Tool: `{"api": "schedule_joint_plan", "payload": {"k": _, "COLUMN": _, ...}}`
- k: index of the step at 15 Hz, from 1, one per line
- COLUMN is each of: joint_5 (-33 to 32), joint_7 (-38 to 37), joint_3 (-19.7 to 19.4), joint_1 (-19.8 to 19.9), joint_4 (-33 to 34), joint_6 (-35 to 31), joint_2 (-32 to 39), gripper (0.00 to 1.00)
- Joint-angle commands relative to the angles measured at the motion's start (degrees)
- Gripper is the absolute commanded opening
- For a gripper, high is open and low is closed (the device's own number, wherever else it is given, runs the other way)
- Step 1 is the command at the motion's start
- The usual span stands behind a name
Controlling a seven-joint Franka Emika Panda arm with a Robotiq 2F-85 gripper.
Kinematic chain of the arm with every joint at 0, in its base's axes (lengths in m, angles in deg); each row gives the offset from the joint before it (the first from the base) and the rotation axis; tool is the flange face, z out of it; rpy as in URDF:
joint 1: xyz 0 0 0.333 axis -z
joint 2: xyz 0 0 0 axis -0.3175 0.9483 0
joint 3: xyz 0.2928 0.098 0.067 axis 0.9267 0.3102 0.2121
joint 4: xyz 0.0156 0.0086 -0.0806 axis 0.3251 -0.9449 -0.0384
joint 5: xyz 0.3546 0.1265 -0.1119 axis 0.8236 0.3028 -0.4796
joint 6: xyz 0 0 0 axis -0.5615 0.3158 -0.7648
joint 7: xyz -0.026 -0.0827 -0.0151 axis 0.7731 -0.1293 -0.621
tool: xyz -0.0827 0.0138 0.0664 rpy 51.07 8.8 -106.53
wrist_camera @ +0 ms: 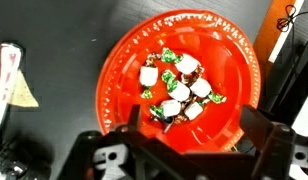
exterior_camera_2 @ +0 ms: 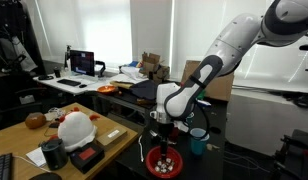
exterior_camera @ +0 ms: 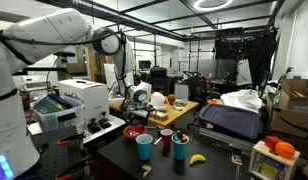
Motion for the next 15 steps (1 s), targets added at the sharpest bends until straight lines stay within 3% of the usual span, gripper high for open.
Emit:
{"api": "schedule_joint_plan", "payload": {"k": 1, "joint_5": 1.3, "joint_7": 1.4, "joint_3": 0.1, "joint_1": -0.1, "joint_4": 0.9, "joint_6": 1.0, "joint_2": 1.1, "gripper": 1.00}}
{"api": "schedule_joint_plan", "payload": {"k": 15, "joint_5": 1.1, "joint_7": 4.7, "joint_3": 1.5, "joint_1": 0.1, "joint_4": 5.3, "joint_6": 1.7, "joint_2": 8.3, "gripper": 1.00}}
